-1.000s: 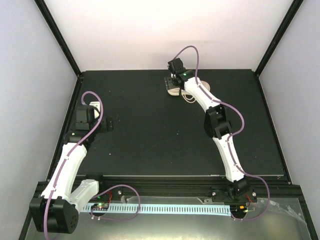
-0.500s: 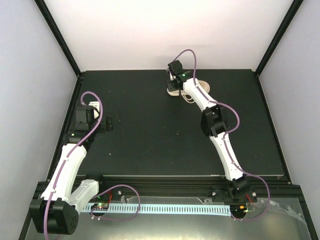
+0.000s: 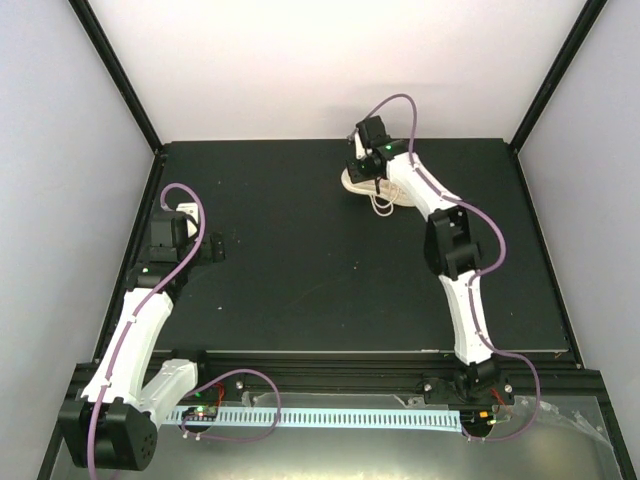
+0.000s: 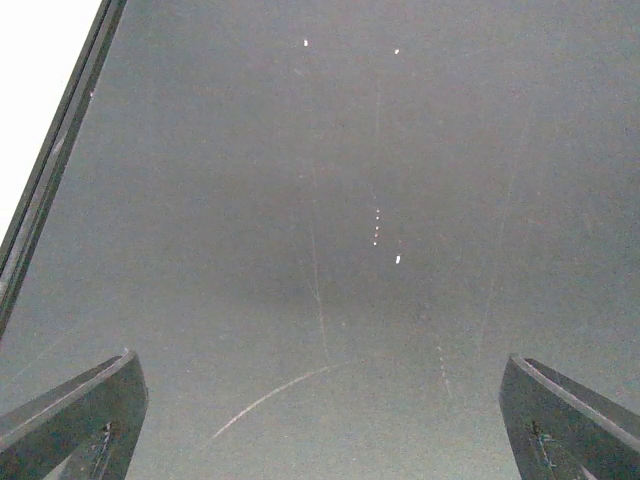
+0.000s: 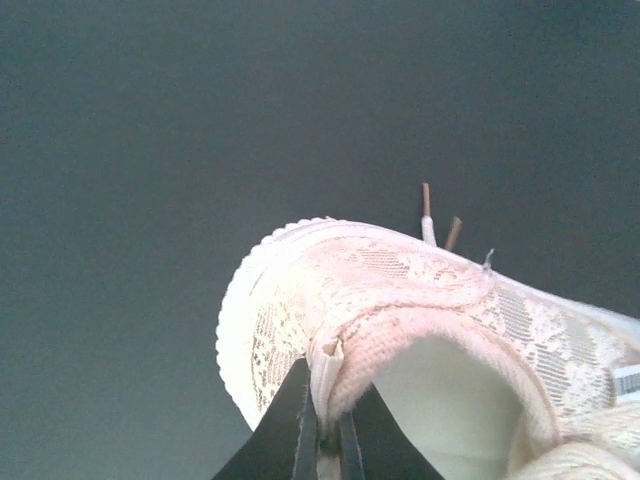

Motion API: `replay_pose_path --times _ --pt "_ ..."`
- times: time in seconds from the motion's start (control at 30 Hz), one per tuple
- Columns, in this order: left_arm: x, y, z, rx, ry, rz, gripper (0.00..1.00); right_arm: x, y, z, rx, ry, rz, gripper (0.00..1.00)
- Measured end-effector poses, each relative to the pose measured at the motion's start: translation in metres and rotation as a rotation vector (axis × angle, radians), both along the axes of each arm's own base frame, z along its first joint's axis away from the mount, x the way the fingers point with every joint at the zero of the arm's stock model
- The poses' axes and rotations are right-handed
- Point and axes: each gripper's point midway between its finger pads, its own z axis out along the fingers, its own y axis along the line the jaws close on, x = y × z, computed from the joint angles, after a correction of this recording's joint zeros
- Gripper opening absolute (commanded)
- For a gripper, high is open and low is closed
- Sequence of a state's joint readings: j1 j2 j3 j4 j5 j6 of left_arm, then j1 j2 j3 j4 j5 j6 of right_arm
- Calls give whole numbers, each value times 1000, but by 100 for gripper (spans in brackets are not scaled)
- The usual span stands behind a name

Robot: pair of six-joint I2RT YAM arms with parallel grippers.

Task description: Tie the shoes

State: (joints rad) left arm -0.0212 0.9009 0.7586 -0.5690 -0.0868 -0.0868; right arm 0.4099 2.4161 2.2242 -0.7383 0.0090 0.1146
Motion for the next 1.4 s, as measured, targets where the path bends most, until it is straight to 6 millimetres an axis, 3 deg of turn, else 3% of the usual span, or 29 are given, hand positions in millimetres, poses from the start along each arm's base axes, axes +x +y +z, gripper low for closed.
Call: replay_pose_path --times 0.1,0.23,0.37,0.47,0.57,0.7,0.8,0.9,1.07,1.17,1.23,1.3,1.37,1.4 --pt "0 0 0 1 0 1 99 -22 -5 36 31 -20 17 2" --pt "0 1 1 2 -3 2 99 -60 -12 106 106 -93 50 1" --pt "0 1 1 2 -5 2 99 -112 -17 169 213 -181 104 2" --pt "0 1 2 2 -6 2 99 -160 -24 200 305 -234 150 2" --pt "-1 1 3 2 -10 2 99 -187 -30 207 358 -257 166 2" --pt "-2 0 6 1 -24 2 99 -217 -46 193 356 -252 143 2" --pt "-2 0 7 1 -25 1 99 -217 -64 187 306 -269 89 2" --pt "-2 0 7 0 -26 1 99 -209 -91 194 243 -317 20 2" --pt "-3 0 10 -1 -37 1 99 -196 -126 233 133 -456 -58 2" --pt "-4 0 13 -1 -50 0 99 -195 -123 251 131 -526 -28 2" --pt "-4 0 14 -3 -53 -2 99 -194 -114 251 157 -545 6 2" --pt "-4 -1 14 -5 -54 -4 99 -195 -95 236 184 -530 64 2" --pt "-4 -1 14 -6 -54 -5 99 -202 -70 206 201 -483 141 2" --pt "-4 -1 14 -7 -54 -7 99 -209 -52 181 207 -439 195 2"
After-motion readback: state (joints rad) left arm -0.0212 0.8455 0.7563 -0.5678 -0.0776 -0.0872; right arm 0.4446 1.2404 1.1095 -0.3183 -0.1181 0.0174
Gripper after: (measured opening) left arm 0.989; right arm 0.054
